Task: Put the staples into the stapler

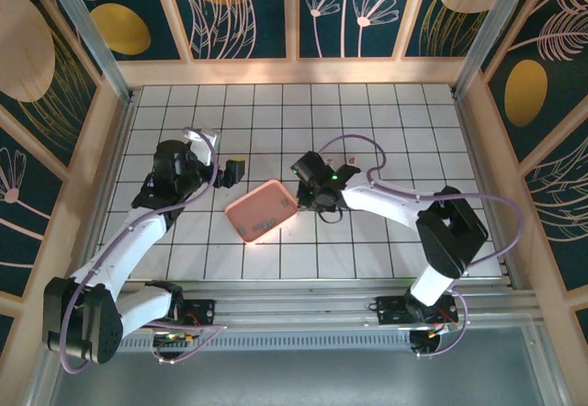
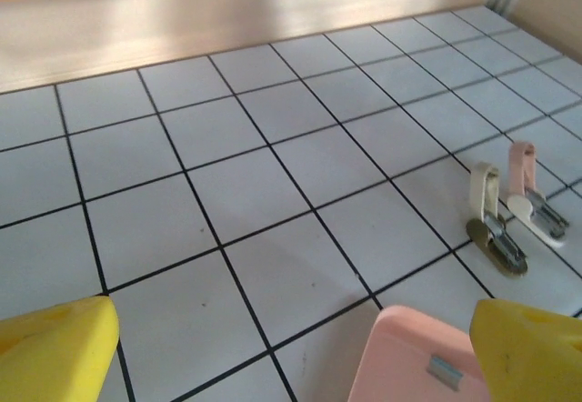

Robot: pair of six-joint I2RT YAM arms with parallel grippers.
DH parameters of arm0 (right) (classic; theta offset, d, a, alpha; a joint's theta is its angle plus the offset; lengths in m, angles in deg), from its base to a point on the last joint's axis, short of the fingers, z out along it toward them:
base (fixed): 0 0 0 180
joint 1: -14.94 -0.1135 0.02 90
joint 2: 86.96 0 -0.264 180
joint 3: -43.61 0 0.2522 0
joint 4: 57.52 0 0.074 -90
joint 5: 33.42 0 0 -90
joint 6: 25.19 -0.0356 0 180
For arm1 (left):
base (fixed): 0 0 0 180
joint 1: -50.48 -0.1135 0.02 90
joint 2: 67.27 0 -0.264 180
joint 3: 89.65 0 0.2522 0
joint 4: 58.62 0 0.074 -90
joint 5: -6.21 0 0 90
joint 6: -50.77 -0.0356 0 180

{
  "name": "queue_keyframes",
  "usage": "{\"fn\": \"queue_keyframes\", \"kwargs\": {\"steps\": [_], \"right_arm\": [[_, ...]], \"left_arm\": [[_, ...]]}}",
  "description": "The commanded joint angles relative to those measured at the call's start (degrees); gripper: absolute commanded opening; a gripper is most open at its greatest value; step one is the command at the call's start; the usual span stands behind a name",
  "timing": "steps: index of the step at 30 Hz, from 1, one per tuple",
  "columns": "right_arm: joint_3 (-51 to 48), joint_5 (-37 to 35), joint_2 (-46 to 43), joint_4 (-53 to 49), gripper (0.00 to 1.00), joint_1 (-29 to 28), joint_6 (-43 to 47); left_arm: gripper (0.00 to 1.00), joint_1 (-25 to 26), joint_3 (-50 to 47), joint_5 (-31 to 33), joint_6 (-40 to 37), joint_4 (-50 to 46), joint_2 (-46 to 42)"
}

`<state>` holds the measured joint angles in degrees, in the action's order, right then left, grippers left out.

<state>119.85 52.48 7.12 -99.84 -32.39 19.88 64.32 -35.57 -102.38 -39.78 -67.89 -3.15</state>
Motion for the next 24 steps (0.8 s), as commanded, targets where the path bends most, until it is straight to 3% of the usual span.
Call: {"fn": "queue_keyframes", "kwargs": {"steps": [1,10,24], "right_arm": [[-4.8,1.0,-3.4,2.5,0.18,1.3,4.5],[-12.5,3.0,-4.8,4.1,0.19,2.5,7.5],[-14.0,3.0,-2.9,2.1,0.20,3.3,10.3]], "left_arm": [[0.99,-0.3,-3.9,-4.9,-5.1,3.6,-0.5],[0.98,-0.4,-6.8,-2.5,-3.9,7.4,-0.7],[0.98,-0.3,-6.5,-2.8,-3.0,8.0,0.3]]}}
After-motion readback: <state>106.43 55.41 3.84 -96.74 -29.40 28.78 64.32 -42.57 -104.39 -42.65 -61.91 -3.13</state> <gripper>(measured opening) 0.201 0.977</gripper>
